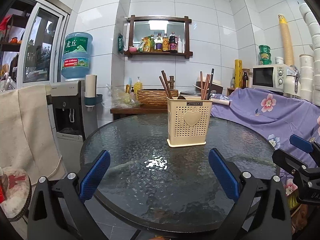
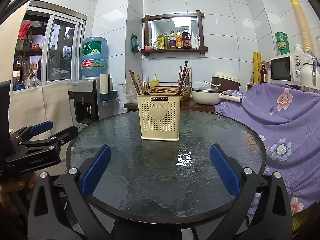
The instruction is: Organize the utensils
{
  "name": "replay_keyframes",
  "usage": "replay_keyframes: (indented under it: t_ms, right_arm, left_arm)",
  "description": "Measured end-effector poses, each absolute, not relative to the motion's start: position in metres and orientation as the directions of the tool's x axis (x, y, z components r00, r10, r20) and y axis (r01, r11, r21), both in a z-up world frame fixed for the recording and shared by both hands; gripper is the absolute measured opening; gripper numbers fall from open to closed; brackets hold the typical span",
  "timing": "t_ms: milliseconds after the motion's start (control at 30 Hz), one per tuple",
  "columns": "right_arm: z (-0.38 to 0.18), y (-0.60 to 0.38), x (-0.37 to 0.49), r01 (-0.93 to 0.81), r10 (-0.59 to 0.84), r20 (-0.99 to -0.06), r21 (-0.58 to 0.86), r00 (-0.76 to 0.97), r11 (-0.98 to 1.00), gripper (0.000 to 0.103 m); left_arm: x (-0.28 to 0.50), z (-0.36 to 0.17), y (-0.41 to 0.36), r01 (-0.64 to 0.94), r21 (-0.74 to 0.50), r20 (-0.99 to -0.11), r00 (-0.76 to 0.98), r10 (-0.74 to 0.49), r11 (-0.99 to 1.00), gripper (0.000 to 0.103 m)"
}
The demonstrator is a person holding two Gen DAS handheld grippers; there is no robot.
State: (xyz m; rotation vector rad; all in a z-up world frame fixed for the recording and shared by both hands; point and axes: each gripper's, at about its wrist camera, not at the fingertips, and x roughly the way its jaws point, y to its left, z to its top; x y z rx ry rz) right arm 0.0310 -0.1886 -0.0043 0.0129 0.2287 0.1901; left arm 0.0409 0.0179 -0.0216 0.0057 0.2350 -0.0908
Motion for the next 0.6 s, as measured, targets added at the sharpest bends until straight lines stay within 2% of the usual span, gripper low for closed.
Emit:
replay_keyframes:
  t_ms: [600]
  right_arm:
    - [-0.0004,-0.1861,0.0311,-0.183,0.183,-0.218,0.024,0.959,0.983,0.097]
  left_arm:
    - [0.0398,-0.0192,0.0125,0.033,0.019,-0.225,0.974,-0.028,0.999,0.097]
